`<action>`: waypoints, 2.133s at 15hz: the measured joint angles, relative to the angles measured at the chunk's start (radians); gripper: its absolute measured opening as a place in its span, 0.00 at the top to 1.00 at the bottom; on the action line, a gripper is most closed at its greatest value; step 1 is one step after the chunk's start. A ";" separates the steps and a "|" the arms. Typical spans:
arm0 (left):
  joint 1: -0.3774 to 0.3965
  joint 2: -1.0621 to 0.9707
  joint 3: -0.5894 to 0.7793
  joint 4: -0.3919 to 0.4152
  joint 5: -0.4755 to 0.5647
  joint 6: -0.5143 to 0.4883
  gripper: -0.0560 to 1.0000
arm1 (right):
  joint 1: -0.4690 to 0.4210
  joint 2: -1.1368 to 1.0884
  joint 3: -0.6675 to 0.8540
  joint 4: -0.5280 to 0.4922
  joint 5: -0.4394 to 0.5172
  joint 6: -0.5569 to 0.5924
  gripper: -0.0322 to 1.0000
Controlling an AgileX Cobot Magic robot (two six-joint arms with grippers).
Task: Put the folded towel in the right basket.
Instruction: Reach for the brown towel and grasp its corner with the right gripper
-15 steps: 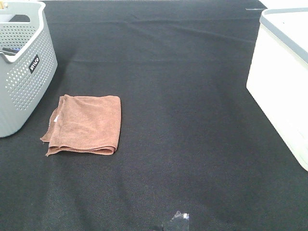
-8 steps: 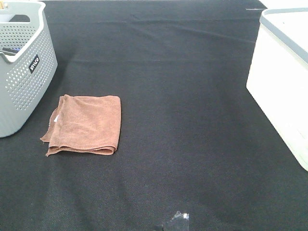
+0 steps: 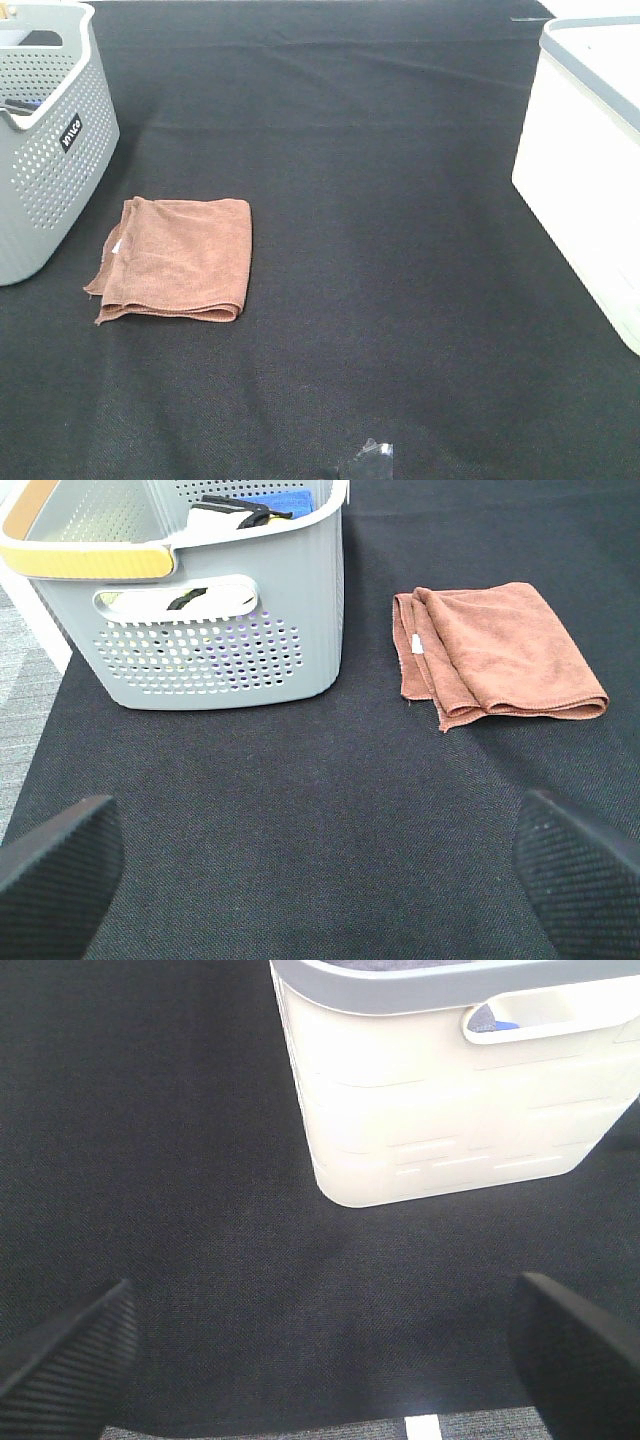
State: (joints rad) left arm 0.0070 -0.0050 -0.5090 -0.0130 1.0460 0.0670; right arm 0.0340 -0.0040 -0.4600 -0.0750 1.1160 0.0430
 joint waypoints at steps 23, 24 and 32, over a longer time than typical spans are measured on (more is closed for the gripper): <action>0.000 0.000 0.000 0.000 0.000 0.000 0.01 | 0.000 0.175 -0.098 0.012 0.012 -0.006 0.03; 0.000 0.000 0.000 0.000 0.000 0.000 0.01 | 0.000 0.300 -0.182 0.046 0.025 -0.011 0.03; 0.000 0.000 0.000 0.000 0.000 0.000 0.01 | 0.000 1.025 -0.610 0.220 0.050 -0.025 0.03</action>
State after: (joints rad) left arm 0.0070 -0.0050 -0.5090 -0.0130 1.0460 0.0670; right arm 0.0340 1.0210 -1.0700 0.1450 1.1660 0.0180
